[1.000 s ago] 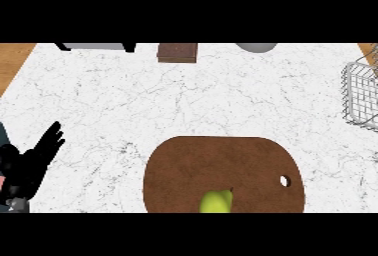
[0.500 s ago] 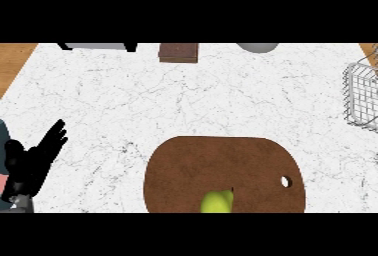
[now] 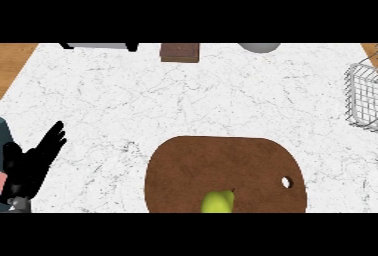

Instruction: Pick the squash from the cutting board and place it in the tiered basket

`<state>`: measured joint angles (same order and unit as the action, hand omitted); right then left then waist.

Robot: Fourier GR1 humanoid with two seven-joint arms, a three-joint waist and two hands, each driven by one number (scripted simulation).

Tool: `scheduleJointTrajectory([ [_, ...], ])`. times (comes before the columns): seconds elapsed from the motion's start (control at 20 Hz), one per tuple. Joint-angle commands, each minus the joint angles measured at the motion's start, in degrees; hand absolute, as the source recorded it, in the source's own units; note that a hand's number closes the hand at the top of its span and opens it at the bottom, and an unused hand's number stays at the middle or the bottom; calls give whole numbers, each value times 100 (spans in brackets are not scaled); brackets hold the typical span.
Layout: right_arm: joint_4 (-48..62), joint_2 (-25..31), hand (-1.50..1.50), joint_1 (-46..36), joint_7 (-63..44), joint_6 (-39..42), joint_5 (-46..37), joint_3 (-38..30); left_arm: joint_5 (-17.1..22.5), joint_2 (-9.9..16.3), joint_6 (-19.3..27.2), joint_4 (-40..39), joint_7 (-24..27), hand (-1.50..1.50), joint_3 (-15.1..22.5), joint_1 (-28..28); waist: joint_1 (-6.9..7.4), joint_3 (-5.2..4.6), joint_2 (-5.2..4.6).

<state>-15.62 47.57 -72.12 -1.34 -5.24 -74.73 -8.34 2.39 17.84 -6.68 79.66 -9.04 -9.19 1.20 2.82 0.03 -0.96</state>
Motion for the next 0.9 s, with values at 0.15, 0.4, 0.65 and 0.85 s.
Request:
scheduleJointTrajectory([
  [0.15, 759, -49, -150, 28, -821, 1013, -17, -83, -22, -13, 110, 1, -136, 0, -62, -192, -47, 1, -1],
  [0.4, 771, 339, -150, 38, -952, 853, 343, -504, 143, -1, -70, 162, -247, 0, -93, -59, 1, 11, -8],
  [0.65, 444, 218, -150, -190, -888, 384, 643, -800, -128, -110, 37, -90, -32, 0, 59, -78, -3, 8, -13],
  [0.85, 211, 336, -150, -230, -984, -232, 1150, -1338, -62, -166, 156, 107, -294, 0, 14, -171, -82, 11, 25],
])
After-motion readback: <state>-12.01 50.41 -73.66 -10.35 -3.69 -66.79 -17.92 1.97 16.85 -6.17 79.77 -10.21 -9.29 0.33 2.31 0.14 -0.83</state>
